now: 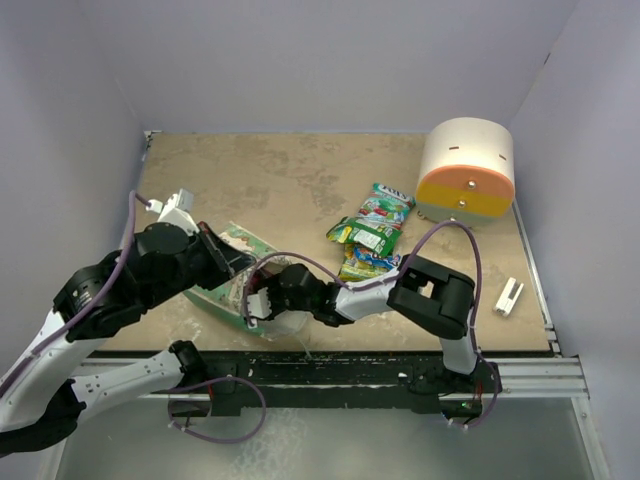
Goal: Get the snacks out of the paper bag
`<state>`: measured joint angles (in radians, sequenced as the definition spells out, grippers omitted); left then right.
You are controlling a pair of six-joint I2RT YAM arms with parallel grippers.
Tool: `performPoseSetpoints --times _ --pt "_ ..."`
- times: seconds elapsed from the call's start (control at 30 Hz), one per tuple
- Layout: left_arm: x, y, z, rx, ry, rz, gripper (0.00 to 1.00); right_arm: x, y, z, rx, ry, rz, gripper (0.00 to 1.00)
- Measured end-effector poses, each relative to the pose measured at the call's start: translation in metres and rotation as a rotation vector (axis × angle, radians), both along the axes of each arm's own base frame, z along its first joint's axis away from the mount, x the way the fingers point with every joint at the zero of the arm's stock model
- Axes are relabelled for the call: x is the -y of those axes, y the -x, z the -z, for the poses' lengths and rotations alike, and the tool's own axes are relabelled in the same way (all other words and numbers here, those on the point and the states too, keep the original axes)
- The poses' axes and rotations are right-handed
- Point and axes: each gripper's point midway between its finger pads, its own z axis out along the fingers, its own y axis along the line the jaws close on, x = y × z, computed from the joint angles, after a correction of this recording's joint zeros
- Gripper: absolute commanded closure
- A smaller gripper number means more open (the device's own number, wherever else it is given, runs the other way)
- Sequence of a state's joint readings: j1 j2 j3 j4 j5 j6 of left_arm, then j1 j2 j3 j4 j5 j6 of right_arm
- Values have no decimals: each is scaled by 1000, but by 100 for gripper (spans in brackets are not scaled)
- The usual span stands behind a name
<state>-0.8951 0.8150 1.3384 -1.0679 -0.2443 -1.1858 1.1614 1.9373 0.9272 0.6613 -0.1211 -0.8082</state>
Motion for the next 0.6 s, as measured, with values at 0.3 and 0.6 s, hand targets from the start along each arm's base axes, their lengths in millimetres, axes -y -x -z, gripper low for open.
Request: performPoseSetpoints --times 0.3,0.6 --pt "-6 5 -1 2 3 1 100 -18 -15 -26 16 -72 61 98" --pt "-7 5 -1 4 5 1 100 3 7 -60 -68 -114 42 100"
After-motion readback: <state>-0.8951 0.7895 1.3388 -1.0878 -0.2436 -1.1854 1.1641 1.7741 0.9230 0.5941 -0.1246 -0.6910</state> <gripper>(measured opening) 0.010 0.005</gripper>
